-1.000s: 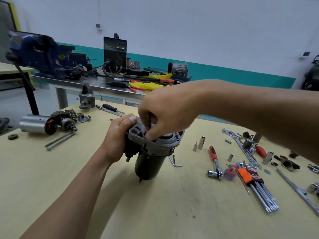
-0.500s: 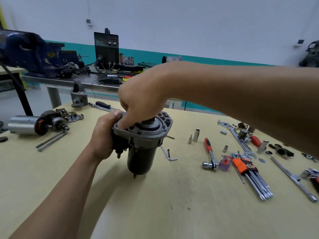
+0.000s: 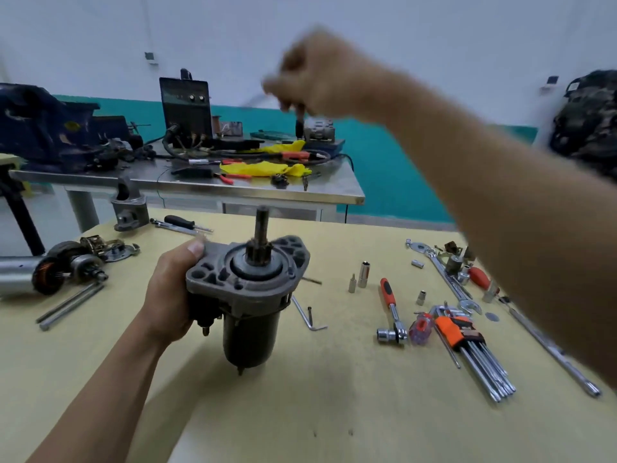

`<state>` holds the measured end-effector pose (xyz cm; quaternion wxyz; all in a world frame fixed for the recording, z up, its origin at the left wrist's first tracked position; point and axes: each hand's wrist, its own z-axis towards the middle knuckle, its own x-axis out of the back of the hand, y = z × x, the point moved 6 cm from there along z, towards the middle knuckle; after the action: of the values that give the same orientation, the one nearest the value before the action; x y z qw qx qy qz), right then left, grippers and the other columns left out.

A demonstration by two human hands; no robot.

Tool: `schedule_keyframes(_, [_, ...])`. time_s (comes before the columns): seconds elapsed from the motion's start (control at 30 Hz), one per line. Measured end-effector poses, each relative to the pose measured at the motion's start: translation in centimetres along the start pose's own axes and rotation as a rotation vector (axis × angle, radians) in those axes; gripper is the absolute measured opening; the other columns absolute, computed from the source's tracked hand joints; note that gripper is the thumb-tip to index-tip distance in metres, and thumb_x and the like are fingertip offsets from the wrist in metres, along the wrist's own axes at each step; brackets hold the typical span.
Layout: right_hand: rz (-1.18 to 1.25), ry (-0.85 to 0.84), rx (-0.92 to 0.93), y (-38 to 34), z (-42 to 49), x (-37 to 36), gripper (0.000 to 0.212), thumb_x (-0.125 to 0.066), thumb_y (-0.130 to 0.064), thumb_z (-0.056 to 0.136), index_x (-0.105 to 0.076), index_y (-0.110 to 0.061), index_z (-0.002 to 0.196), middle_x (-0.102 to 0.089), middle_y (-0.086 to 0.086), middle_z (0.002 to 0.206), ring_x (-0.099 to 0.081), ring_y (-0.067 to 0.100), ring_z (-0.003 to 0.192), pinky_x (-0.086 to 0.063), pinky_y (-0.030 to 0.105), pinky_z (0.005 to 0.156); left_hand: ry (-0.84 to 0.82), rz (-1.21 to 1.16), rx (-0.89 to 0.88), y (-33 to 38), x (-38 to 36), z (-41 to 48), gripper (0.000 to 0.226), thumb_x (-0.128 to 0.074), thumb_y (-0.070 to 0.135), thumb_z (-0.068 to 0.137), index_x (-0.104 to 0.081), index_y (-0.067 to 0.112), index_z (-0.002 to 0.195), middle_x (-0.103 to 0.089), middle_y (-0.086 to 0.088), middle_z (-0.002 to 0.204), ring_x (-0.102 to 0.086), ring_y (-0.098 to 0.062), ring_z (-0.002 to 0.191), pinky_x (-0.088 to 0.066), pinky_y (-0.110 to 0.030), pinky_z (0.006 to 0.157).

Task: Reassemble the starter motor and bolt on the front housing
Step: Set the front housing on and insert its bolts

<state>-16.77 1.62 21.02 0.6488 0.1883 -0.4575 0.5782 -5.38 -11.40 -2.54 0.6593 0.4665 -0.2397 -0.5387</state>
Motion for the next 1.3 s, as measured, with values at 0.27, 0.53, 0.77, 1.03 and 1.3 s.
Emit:
schedule_keyframes(0.27, [-0.124, -0.514, -0.544, 18.2, -4.7, -18.9, 0.033, -0.059, -0.035, 0.096, -0.072, -0.005, 0.092, -0.071, 0.007, 0.085, -0.065, 0.022, 0.076, -0.055, 0.035, 0.069, 0.022, 0.081, -0.042, 0.9, -0.4, 0.0, 0.052, -0.056, 0.049, 0.076, -0.048, -0.001, 0.070, -0.046, -0.025, 0.058, -0.041, -0.036, 0.049, -0.033, -0.042, 0.047])
schedule_keyframes(0.53, [-0.314, -0.708, -0.581, 22.8, 0.4, -21.0, 0.027, -0.062, -0.040, 0.093, -0.066, -0.014, 0.088, -0.069, 0.001, 0.093, -0.064, 0.017, 0.075, -0.050, 0.025, 0.058, 0.009, 0.080, -0.048, 0.5, -0.2, 0.0, 0.045, -0.054, 0.048, 0.078, -0.051, 0.004, 0.068, -0.050, -0.011, 0.055, -0.046, -0.025, 0.049, -0.034, -0.033, 0.047])
schedule_keyframes(0.77, [-0.372, -0.493, -0.507, 23.8, 2.9, -26.5, 0.034, -0.058, -0.030, 0.093, -0.066, -0.006, 0.117, -0.066, 0.013, 0.119, -0.062, 0.032, 0.105, -0.052, 0.041, 0.093, 0.007, 0.047, -0.026, 0.3, 0.1, 0.2, 0.042, -0.063, 0.051, 0.075, -0.058, 0.010, 0.068, -0.048, -0.012, 0.052, -0.041, -0.026, 0.044, -0.026, -0.034, 0.040])
schedule_keyframes(1.03, [-0.301, -0.449, -0.389, 19.2, 2.2, -24.6, 0.019, -0.051, -0.012, 0.098, -0.060, -0.006, 0.083, -0.065, 0.011, 0.088, -0.062, 0.028, 0.081, -0.050, 0.034, 0.067, 0.045, 0.081, -0.014, 0.6, 0.2, 0.0, 0.034, -0.055, 0.048, 0.079, -0.056, 0.017, 0.065, -0.045, -0.012, 0.054, -0.038, -0.028, 0.048, -0.026, -0.040, 0.038])
schedule_keyframes(1.3, [0.198, -0.376, 0.119, -2.3, -2.3, -5.5, 0.026, -0.069, -0.042, 0.080, -0.073, -0.021, 0.094, -0.075, -0.003, 0.088, -0.072, 0.013, 0.080, -0.060, 0.026, 0.074, 0.034, 0.062, -0.009, 0.6, 0.1, 0.0, 0.045, -0.056, 0.048, 0.078, -0.048, 0.005, 0.069, -0.048, -0.013, 0.060, -0.043, -0.026, 0.058, -0.034, -0.034, 0.053])
